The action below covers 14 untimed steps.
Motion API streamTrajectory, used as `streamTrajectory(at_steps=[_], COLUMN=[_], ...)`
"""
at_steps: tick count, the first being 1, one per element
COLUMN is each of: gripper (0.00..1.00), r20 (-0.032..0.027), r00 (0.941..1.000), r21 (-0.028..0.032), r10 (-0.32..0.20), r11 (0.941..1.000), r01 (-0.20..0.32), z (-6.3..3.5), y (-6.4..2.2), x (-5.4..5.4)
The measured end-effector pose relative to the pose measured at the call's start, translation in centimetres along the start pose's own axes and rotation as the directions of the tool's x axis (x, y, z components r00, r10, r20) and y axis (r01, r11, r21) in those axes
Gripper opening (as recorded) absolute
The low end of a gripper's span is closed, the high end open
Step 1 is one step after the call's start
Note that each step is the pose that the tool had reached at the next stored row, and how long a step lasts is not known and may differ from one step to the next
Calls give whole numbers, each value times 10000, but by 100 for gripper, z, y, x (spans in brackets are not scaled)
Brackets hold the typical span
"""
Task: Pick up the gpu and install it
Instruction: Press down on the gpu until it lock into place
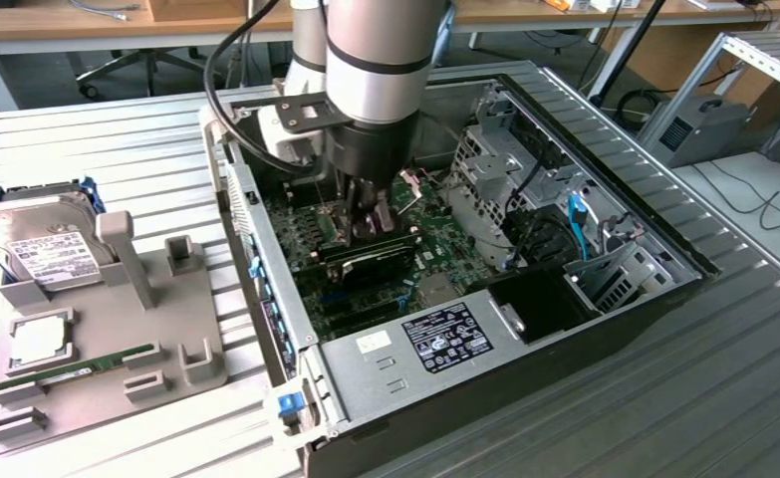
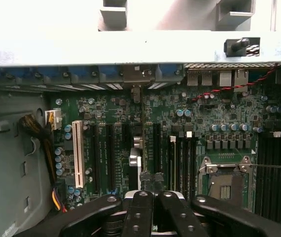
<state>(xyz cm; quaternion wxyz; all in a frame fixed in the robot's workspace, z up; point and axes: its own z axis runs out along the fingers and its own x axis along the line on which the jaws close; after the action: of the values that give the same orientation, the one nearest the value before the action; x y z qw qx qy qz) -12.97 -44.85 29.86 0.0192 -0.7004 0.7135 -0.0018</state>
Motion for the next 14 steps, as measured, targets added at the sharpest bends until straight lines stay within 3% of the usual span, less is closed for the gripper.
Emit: streamTrajectory(at_steps=[6, 14], gripper=[11, 11], r20=[0, -2], r00=[10000, 10000], r21=[0, -2], r10=[1, -1], r11=[10000, 10000], r01=[-1, 1], z=[92, 132], y=[5, 15], x=[-3, -6])
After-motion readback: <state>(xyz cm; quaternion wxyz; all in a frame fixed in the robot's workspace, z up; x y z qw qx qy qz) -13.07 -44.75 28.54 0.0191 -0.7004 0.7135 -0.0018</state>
